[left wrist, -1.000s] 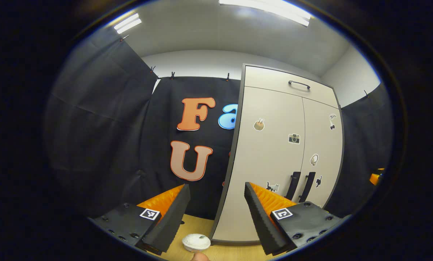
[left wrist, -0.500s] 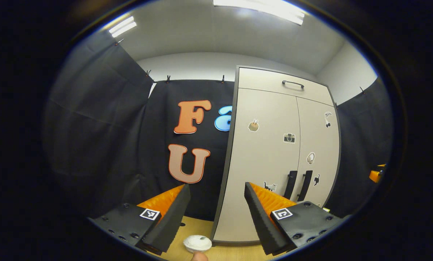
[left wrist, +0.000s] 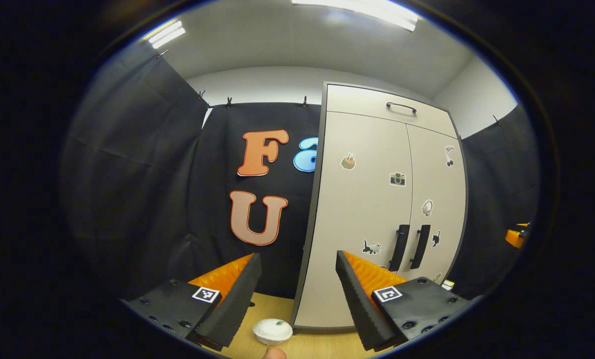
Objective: Open the right door of the double-door shoe cabinet with the right hand, and open the left door with the left hand.
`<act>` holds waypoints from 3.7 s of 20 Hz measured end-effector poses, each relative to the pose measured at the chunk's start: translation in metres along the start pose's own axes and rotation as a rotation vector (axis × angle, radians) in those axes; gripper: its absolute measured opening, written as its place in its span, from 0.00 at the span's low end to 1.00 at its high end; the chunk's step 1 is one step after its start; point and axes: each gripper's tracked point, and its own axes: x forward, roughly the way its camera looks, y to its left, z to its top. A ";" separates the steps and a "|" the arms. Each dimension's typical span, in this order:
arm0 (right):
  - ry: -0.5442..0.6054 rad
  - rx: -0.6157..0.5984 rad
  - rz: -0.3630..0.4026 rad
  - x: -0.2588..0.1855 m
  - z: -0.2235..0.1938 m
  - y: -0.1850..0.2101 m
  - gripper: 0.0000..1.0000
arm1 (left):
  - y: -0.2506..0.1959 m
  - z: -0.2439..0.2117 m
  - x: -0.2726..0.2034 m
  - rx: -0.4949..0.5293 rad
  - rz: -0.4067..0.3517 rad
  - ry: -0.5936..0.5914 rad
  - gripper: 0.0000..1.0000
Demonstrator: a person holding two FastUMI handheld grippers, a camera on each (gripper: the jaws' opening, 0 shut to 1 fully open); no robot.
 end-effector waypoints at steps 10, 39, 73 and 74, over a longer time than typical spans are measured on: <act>0.052 0.015 0.107 0.044 -0.037 0.082 0.94 | 0.003 -0.018 -0.002 0.033 -0.007 0.027 0.96; 0.112 0.123 0.168 0.177 -0.067 0.252 0.76 | 0.044 -0.042 -0.016 0.076 0.028 -0.018 0.96; 0.111 0.073 0.313 0.134 -0.057 0.243 0.16 | 0.006 -0.047 -0.057 0.059 0.000 0.013 0.96; 0.112 0.080 0.325 0.131 -0.057 0.242 0.12 | 0.000 -0.045 -0.059 0.059 -0.005 0.010 0.96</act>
